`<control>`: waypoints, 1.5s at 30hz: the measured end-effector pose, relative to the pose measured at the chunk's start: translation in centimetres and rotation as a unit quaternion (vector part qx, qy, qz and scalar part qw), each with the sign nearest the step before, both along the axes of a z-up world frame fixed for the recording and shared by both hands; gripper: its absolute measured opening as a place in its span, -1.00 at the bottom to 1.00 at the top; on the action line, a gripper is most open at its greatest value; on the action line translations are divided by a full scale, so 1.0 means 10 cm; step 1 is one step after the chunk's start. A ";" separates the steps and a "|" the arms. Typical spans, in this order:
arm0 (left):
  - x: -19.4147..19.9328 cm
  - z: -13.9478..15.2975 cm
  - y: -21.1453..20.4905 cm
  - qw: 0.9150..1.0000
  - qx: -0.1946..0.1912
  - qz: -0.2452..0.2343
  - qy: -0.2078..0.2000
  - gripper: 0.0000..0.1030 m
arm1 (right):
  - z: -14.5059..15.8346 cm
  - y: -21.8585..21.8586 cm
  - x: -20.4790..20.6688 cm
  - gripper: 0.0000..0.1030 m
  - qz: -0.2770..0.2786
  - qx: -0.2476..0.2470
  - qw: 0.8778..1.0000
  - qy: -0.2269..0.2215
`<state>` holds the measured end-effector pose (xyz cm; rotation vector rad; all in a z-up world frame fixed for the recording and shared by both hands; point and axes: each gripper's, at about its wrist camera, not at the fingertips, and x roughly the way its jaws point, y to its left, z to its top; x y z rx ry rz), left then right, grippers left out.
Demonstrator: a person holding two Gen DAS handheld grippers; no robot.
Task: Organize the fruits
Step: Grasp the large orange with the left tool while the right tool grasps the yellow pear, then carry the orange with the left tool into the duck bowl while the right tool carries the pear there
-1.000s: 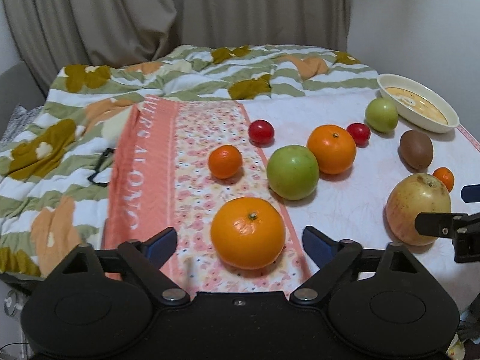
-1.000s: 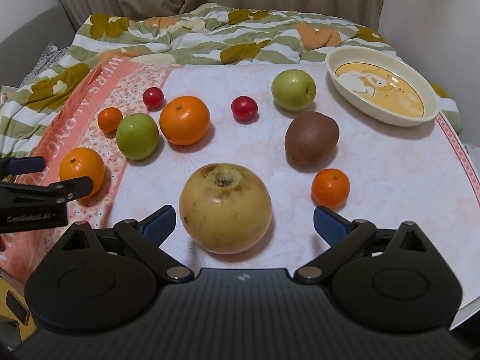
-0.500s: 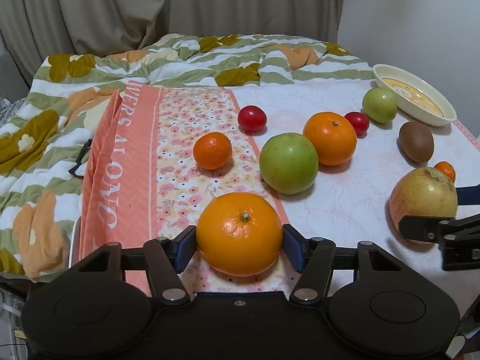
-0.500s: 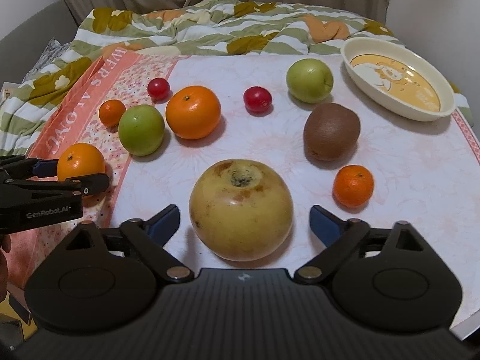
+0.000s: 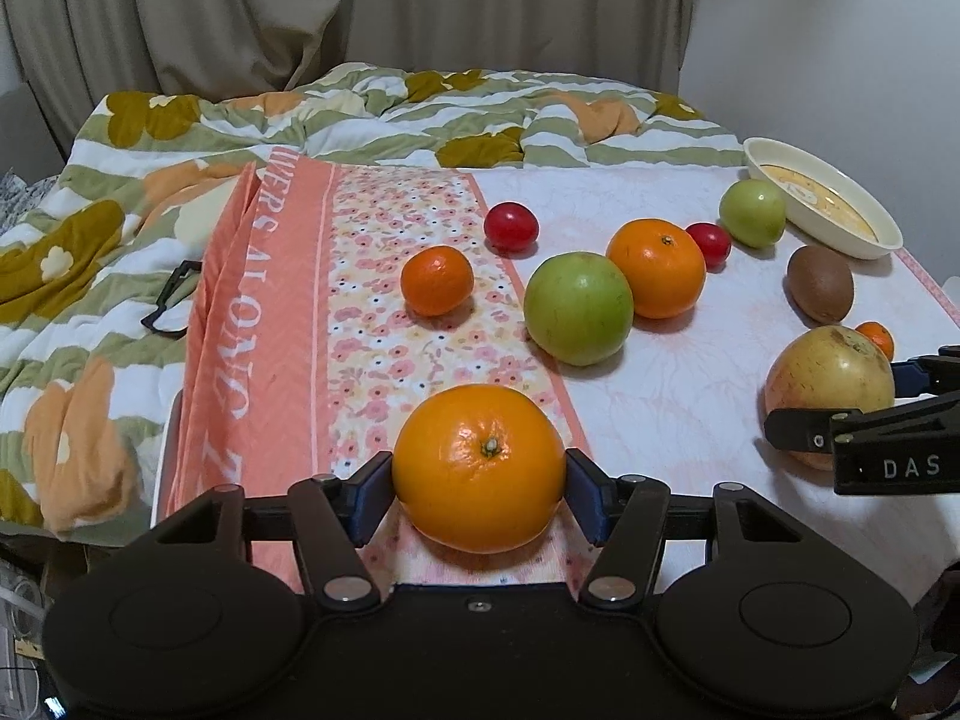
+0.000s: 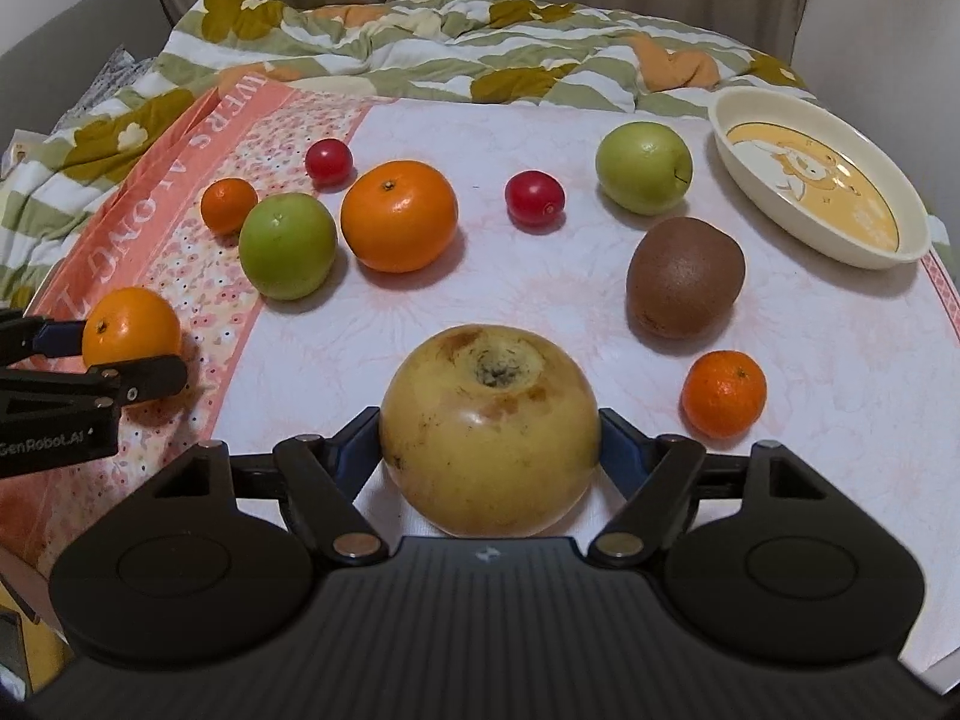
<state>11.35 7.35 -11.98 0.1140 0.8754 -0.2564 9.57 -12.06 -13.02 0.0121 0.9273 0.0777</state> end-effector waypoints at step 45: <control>-0.26 1.39 -2.25 0.989 -0.044 0.103 -0.100 0.25 | 1.36 -2.57 0.09 0.76 0.064 0.012 0.994 -0.083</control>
